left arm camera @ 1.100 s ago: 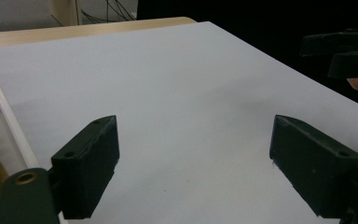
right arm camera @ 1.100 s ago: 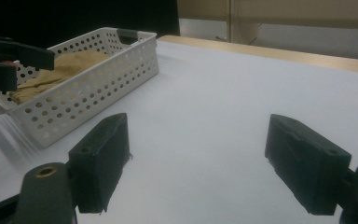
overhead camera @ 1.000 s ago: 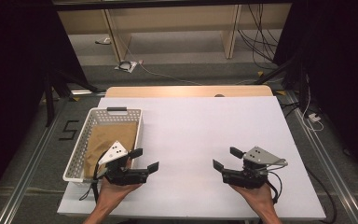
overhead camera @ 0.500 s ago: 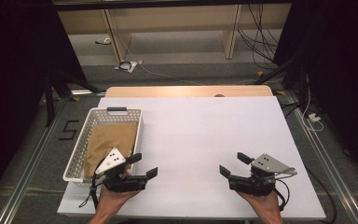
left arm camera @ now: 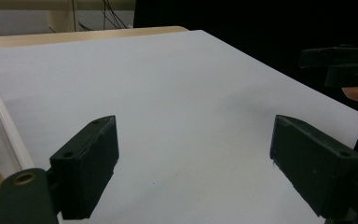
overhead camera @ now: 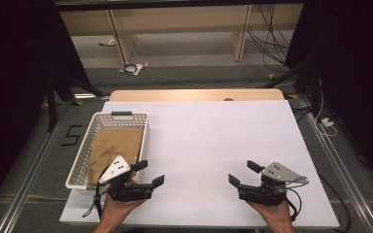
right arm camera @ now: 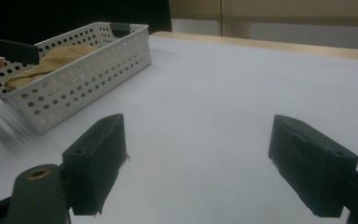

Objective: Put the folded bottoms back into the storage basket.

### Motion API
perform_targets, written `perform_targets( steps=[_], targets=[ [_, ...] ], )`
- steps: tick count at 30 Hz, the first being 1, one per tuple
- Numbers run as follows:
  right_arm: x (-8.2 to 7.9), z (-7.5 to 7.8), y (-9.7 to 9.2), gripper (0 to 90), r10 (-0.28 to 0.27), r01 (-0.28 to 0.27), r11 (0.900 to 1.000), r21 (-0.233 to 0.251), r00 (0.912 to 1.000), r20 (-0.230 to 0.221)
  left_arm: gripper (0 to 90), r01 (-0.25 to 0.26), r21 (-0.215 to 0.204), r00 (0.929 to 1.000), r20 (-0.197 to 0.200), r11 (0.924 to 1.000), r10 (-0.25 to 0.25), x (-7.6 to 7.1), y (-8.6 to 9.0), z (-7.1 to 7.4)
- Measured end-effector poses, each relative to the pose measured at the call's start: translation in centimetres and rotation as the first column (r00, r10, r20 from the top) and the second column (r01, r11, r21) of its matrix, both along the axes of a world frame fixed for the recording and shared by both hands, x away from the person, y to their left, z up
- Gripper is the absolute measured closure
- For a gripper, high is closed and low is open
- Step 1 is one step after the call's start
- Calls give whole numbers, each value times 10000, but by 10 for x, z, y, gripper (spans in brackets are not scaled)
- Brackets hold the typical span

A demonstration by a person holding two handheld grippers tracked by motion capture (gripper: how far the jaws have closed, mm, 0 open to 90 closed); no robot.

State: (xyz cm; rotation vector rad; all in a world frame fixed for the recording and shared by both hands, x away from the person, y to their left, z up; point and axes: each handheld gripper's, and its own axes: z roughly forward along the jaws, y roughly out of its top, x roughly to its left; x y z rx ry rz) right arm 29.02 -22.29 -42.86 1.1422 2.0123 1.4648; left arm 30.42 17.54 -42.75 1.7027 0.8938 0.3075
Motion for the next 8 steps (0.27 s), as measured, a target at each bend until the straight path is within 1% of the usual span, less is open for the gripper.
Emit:
perform_targets(
  steps=[5, 8],
  targets=[
    [0, 0, 0, 200, -21, 21, 10000, 18, 10000, 58, 153, -19, -56, 10000, 14, 10000, 19, 0, 1, 0],
    [0, 0, -1, 201, -27, 27, 10000, -28, 10000, 13, 153, -26, -76, 10000, 5, 10000, 26, 0, 1, 0]
  ],
)
